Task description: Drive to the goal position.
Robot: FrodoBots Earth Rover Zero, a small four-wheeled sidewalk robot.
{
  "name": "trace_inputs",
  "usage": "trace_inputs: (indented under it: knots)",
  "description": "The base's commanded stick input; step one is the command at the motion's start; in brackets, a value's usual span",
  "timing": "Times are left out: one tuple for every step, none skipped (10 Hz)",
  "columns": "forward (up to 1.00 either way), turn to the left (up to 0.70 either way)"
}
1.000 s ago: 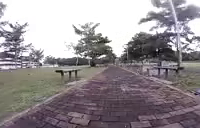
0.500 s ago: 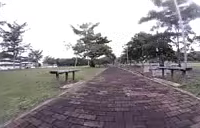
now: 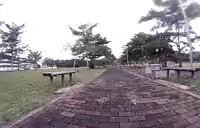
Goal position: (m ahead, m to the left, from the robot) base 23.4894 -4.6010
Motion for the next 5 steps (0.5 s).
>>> trace_inputs:
  knots:
    - [0.70,0.00]
    - [0.70,0.00]
    - [0.70,0.00]
    - [0.70,0.00]
    - [0.70,0.00]
